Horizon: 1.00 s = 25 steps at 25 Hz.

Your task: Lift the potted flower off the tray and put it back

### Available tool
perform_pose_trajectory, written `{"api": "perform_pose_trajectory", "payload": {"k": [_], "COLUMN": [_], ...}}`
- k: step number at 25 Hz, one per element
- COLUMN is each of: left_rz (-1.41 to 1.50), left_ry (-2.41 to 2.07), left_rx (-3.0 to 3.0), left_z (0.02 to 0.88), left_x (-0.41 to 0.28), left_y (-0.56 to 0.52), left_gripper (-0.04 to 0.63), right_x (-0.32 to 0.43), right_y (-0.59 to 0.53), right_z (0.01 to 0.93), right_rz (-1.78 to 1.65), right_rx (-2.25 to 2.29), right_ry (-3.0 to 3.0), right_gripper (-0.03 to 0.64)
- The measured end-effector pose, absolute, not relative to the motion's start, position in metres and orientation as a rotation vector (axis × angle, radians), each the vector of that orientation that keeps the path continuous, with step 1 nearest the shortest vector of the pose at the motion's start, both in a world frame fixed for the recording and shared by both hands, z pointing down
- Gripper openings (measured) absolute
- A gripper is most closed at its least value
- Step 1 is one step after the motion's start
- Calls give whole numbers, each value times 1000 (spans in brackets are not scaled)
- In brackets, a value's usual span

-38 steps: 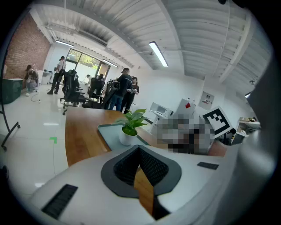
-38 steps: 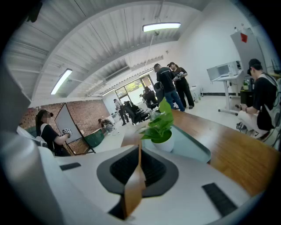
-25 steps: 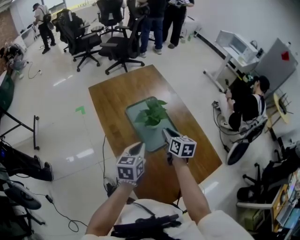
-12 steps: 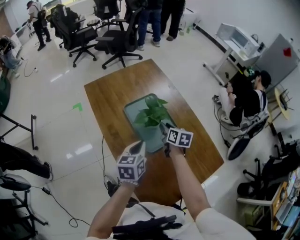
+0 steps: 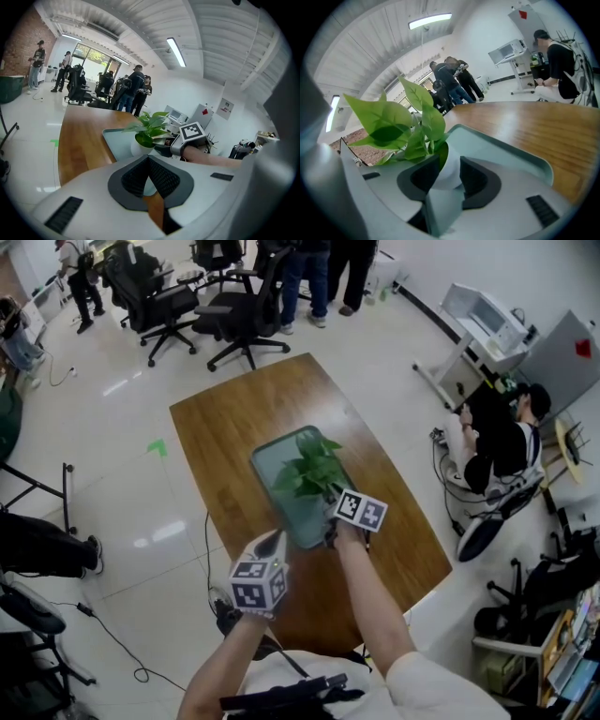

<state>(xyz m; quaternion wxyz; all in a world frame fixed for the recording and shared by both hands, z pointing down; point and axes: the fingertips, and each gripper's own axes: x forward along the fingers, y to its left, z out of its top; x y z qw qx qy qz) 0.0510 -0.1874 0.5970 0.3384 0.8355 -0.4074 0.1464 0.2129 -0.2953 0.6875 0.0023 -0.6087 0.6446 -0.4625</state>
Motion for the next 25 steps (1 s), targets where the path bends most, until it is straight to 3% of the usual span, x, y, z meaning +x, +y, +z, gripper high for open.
{"api": "perform_pose_trajectory", "payload": {"k": [6, 11, 25], "left_rz": [379, 369, 337], "left_ry": [-1070, -1068, -1139], "left_rx": [2156, 2155, 2118], "left_z": [602, 600, 594], "left_x": [44, 46, 13], "left_y": [-184, -182, -164], "left_gripper": [-5, -5, -5], "right_x": [207, 206, 186], "right_y": [-298, -303, -296], "right_z": [687, 683, 655], "right_rz": [-1438, -1410, -1322], "right_rx": [-1944, -1995, -2004], "right_ry": [2051, 2087, 2194], "right_gripper": [129, 66, 43]}}
